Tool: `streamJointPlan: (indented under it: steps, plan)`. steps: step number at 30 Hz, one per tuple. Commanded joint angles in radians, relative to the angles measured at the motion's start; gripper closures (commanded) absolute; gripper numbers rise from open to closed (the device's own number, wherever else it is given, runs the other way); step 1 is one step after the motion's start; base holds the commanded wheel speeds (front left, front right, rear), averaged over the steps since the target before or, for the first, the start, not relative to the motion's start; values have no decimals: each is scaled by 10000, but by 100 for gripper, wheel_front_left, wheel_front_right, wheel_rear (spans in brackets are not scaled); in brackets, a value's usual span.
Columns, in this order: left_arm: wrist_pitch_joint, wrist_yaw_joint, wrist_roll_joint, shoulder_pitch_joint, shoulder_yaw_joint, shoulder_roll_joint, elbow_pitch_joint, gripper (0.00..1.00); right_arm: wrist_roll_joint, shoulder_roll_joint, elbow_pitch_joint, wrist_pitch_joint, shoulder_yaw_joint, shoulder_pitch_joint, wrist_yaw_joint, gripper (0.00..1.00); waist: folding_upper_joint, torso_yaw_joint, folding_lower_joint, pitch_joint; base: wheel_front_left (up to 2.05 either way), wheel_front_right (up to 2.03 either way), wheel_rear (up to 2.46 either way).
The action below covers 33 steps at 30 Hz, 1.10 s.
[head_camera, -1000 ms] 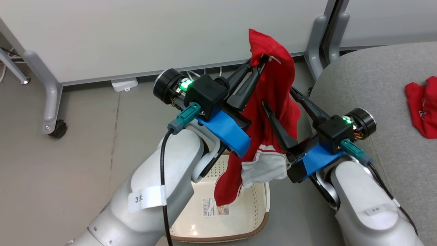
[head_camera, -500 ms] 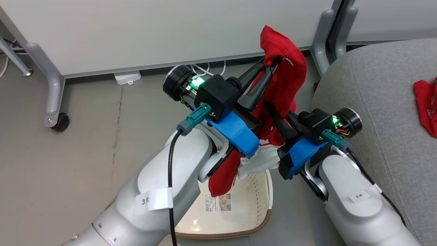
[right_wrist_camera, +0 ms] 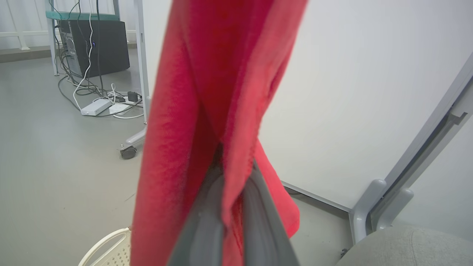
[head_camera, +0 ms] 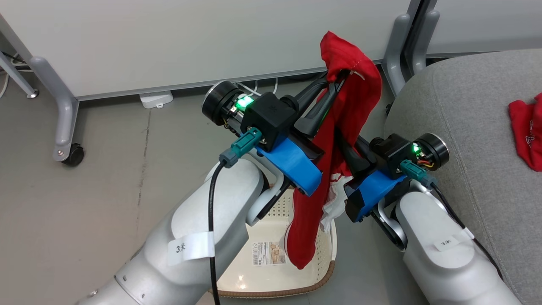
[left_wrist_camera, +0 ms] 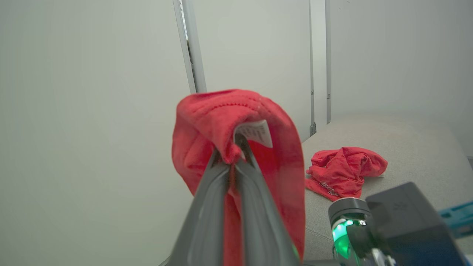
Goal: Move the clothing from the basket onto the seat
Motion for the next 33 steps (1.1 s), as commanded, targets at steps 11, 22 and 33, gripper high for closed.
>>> streamJointPlan:
  steps: [11,22,33]
  plan:
    - [-86,53,-99,-74,-102,57,104,100,97,-17,-78,-9,-45,86,1,100,0,-19,0,-82,0,0,0]
    - [-38,170,-164,74,-186,101,323,0,144,-50,-234,-9,-121,140,1,100,0,-57,0,-136,0,0,0]
    - [-53,290,-219,272,-238,279,402,0,217,-136,-672,-9,-598,322,1,100,0,-356,0,51,0,0,0]
